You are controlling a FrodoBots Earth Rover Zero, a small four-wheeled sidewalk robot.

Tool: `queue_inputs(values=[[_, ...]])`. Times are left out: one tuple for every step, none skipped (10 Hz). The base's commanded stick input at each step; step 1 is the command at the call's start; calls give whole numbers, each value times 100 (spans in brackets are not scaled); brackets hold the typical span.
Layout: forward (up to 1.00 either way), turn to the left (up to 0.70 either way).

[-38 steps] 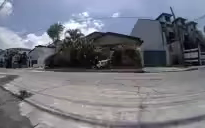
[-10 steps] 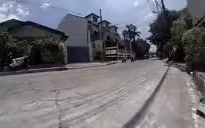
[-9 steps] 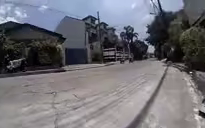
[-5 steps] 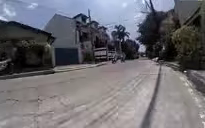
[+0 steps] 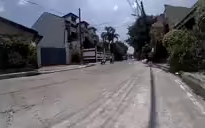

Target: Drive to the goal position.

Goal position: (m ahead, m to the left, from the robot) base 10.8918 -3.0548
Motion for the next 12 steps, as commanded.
queue_inputs(values=[[70, -35], [70, -35], [70, -35], [70, -35], [70, -35], [70, -35], [68, -34], [66, -33], [67, -33], [67, -33], [67, -33], [67, -33]])
